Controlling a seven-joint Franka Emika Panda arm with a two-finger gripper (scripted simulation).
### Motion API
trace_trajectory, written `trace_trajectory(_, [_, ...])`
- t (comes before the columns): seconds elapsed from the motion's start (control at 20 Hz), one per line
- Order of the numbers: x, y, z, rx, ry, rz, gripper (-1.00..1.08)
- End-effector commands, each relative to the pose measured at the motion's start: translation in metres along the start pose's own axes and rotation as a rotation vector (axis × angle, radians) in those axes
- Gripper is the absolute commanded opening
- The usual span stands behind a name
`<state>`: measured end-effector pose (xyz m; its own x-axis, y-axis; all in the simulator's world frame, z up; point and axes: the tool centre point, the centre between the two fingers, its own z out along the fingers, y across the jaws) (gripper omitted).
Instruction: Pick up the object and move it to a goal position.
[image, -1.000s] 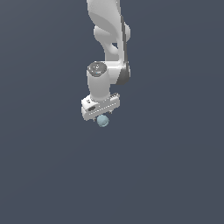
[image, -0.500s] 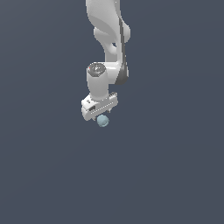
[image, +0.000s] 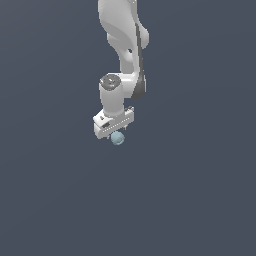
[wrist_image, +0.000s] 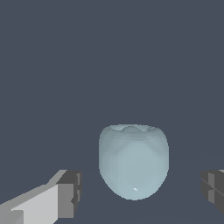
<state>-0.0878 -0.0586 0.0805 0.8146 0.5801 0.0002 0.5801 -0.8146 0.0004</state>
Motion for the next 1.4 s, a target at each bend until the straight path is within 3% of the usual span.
trace_trajectory(0.0, [-0.001,0.0,0.009,0.001,-0.001,-0.001,1.0])
trace_trajectory(0.55, [-0.001,-0.001,0.041,0.0,0.0,-0.004,1.0])
trace_trajectory(0.6, [-0.001,-0.001,0.041,0.0,0.0,-0.004,-1.0])
trace_trajectory(1.35, [-0.002,0.001,0.034,-0.001,0.0,-0.003,-1.0])
